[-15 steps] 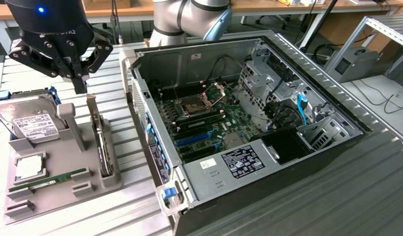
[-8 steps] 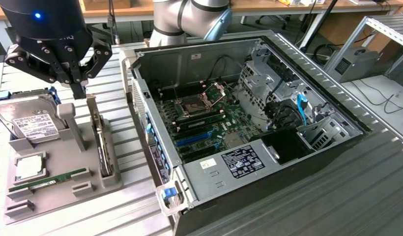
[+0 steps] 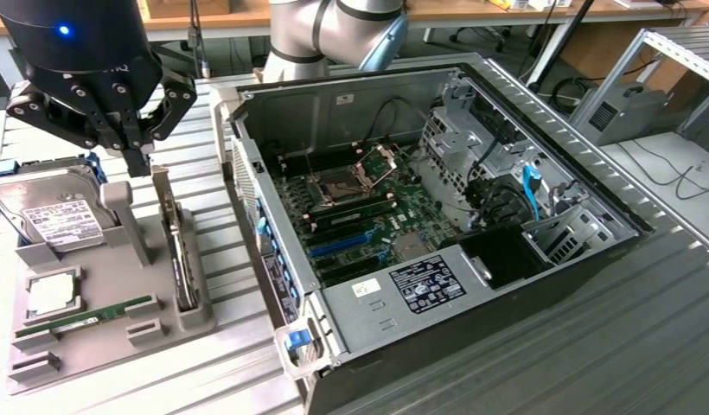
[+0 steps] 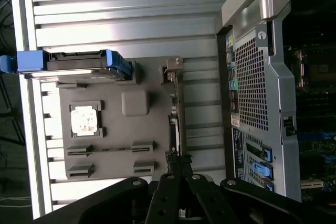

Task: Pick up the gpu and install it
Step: 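Pick up the gpu and move the gpu toward the slot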

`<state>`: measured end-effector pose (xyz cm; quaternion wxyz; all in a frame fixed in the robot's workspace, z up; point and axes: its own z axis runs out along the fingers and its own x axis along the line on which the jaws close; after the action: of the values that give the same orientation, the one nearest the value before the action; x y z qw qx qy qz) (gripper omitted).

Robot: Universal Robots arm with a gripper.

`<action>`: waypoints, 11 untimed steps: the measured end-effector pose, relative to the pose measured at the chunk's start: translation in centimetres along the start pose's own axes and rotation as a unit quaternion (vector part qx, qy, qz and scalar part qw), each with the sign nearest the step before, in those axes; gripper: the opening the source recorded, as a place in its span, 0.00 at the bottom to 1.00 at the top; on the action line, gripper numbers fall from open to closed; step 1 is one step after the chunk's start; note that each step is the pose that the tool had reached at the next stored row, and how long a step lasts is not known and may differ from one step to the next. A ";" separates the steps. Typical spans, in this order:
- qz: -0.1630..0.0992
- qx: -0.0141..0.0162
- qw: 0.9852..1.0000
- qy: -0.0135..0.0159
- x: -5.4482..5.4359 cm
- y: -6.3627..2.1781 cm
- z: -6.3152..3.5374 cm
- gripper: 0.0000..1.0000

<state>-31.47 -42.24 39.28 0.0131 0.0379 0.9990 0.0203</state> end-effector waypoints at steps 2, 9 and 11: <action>0.000 0.000 1.000 0.000 0.0 0.00 0.00 0.11; 0.000 0.000 1.000 0.000 0.0 0.00 0.00 0.11; 0.000 0.000 1.000 0.000 0.0 0.00 0.00 0.17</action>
<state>-31.47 -42.24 39.28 0.0131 0.0379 0.9990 0.0203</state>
